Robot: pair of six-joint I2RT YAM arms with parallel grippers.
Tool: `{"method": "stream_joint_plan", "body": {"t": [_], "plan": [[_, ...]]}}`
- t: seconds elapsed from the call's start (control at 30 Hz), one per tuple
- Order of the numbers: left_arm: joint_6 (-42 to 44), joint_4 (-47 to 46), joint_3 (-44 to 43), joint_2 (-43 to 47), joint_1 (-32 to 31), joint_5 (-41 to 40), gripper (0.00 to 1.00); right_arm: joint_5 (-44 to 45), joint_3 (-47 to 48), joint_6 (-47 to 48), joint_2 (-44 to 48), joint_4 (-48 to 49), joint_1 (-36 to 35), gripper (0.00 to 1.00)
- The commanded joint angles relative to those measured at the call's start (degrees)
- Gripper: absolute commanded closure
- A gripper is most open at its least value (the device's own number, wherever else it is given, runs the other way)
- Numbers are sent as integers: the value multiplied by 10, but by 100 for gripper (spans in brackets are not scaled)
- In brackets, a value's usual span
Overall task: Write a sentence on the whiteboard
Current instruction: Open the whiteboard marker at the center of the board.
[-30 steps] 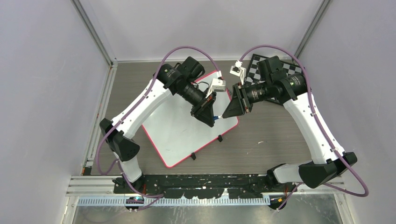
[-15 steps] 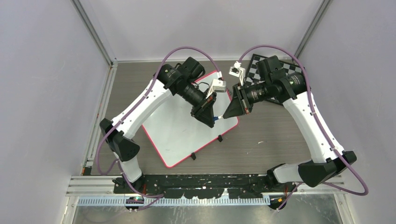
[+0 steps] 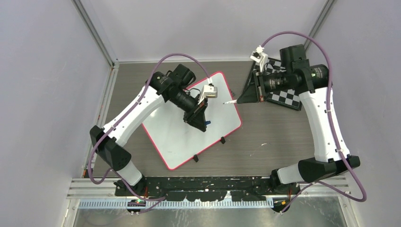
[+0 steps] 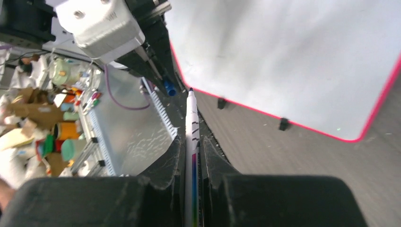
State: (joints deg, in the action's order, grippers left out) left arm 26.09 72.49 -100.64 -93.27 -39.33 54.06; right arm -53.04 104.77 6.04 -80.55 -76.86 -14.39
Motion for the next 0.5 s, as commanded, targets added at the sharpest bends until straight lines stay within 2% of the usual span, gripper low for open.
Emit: {"method": "stream_joint_plan", "body": {"t": [0.0,0.13,0.3,0.37,0.47], "plan": [[17,32,10,33,11,0,100,-16,55,36,-6,-20,41,100],[-32,3,0,60,64,29,100,-15,33,30,-2,-7,50,100],[-195,-113,-3,125,213,42,100,2,-28,-6,22,60,39,100],[-243,-143,9,157,287,19,100,17,-49,-20,33,90,15,100],[-290,-172,41,202,360,-42,100,53,-69,-30,41,121,-26,100]]}}
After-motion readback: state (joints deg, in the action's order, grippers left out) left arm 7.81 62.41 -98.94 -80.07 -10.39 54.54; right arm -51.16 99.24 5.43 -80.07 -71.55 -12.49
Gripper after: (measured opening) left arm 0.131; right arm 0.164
